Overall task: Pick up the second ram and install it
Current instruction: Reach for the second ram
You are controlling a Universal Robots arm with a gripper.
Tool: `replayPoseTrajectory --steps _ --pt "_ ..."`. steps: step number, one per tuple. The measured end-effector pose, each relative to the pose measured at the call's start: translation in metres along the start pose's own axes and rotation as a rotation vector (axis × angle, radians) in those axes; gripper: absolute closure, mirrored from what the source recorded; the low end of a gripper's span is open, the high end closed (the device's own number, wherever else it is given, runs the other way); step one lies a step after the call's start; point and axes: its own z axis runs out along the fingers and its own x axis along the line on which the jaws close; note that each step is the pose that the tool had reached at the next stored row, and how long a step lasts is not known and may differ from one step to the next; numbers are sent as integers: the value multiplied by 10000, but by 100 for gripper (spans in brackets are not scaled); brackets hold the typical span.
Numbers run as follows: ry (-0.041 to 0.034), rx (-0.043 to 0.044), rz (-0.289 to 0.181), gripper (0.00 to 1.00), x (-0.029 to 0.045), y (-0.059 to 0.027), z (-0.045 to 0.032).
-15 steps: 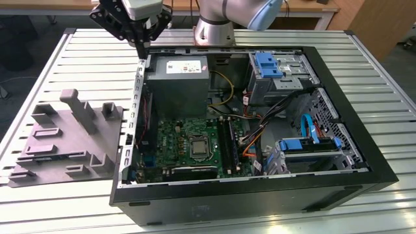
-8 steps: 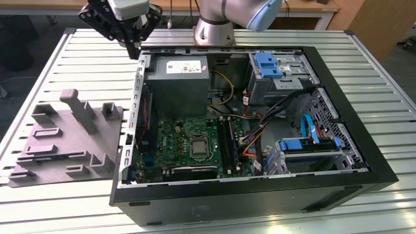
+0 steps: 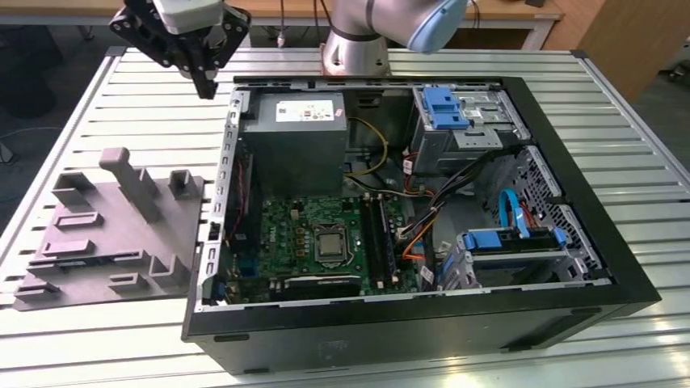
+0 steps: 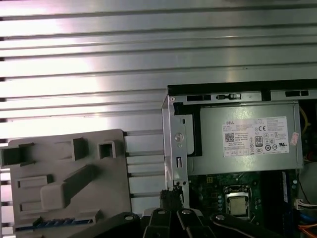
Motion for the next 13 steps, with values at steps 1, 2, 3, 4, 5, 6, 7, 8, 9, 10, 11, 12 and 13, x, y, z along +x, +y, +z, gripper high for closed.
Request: replayPoseTrajectory --steps 1,2,3,4,5,6,7,8,9,10,11,12,13 --pt "0 0 0 89 20 -1 0" --pt "-1 0 0 89 41 -3 1" --pt "0 0 -1 89 61 -5 1" --pt "-1 -1 -1 89 82 -6 2" --pt "0 0 0 89 105 -8 2" --pt "0 0 1 89 128 -10 2" --pt "-1 -1 1 89 154 -12 3" --pt "-1 -1 1 89 179 -14 3" --pt "-1 -1 0 89 203 -16 4" --pt "-1 -1 0 89 228 -18 5" --pt "0 0 0 89 254 -19 5" --pt "0 0 -1 89 280 -22 6" --pt "-1 0 0 89 307 -24 7"
